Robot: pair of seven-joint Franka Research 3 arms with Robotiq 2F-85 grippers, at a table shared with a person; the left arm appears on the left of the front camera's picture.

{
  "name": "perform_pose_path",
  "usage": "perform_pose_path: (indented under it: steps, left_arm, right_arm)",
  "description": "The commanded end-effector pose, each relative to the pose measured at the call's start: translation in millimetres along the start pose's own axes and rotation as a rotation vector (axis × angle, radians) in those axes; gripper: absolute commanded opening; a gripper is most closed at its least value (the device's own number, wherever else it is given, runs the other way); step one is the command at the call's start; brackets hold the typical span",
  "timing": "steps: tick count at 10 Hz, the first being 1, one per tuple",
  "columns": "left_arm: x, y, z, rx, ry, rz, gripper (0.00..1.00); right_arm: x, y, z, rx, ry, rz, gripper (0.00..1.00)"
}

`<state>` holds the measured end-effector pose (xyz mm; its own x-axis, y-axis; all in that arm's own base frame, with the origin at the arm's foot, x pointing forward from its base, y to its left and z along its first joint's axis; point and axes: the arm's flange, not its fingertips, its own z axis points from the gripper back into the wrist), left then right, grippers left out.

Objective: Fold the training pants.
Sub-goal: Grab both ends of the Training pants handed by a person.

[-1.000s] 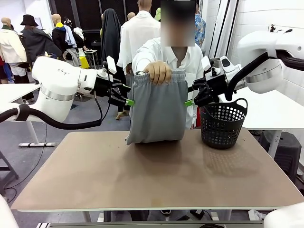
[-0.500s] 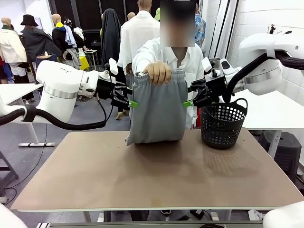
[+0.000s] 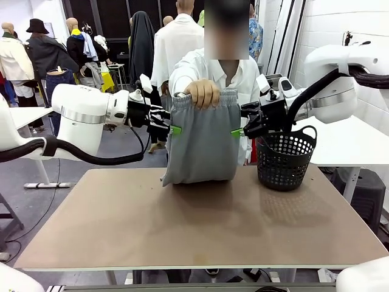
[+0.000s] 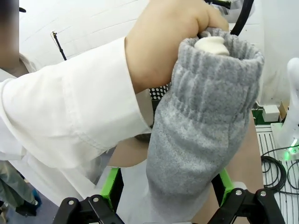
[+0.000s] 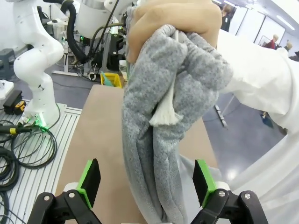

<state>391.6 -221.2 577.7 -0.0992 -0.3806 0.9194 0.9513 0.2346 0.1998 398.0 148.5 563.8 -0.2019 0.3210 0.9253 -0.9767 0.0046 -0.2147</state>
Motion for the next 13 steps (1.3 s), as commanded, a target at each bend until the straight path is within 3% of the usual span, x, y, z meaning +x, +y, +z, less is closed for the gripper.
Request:
perform_pose_path:
  steps: [1,7,13]
  left_arm:
    - [-1,4,-8,0.028,-0.052,-0.012,1.0]
    - [3,-14,2,-0.089,-0.047,-0.038,1.0]
    - [10,-25,-8,-0.044,-0.089,-0.037,1.0]
  right_arm:
    - [-3,-4,-5,-0.002,-0.056,0.027,1.0]
    - [-4,-7,-1,0.003,-0.08,0.033,1.0]
    - [0,-11,-6,-0.015,-0.127,0.02,1.0]
